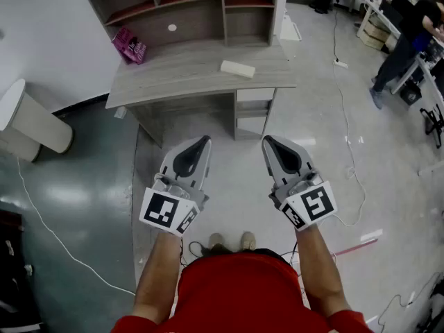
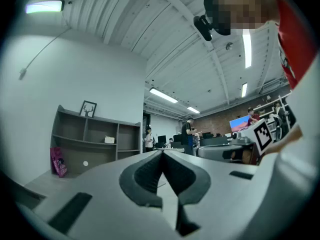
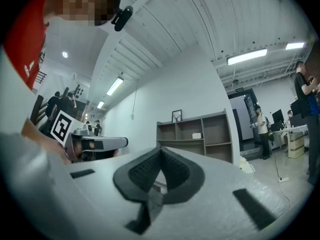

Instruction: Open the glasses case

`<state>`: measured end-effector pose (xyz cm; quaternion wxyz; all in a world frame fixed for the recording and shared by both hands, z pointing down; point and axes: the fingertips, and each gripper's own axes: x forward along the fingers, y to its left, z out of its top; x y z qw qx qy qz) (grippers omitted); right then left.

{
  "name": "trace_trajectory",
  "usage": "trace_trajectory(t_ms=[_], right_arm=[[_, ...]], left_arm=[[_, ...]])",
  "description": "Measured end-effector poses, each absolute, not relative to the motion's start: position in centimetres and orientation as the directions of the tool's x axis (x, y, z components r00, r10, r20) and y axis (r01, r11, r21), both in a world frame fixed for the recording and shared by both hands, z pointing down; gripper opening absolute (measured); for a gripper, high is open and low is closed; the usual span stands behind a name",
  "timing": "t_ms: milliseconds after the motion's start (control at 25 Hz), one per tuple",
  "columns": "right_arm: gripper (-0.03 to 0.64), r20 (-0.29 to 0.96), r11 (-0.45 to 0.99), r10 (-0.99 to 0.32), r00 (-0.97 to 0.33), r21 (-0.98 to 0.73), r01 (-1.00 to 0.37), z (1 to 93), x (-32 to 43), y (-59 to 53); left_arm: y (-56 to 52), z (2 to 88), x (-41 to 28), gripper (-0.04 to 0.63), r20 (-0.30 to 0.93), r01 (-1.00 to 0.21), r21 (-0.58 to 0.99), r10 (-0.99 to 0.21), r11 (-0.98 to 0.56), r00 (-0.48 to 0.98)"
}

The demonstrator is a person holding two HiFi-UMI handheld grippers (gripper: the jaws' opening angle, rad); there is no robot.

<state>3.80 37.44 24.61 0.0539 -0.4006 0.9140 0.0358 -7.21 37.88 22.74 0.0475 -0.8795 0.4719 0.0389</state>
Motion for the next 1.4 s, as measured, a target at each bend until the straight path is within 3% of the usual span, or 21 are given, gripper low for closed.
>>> trace_trajectory(t_ms=[840, 1400], right_arm=[[0.003, -0.13, 0.732, -0.672, -0.729, 0.034, -0.681, 25.6, 9.0, 35.1], [0.003, -0.107, 0.702, -0.701, -0.705, 0.069, -0.709, 26.9, 6.9, 23.0]], left_arm=[[35.6, 23.8, -3.2, 0.008, -0.101, -0.873, -0.052, -0.867, -0.485, 0.488], [23.3, 26.0, -6.8, 0.008, -0.118, -0.873, -0.039, -0.865, -0.487, 0.488]])
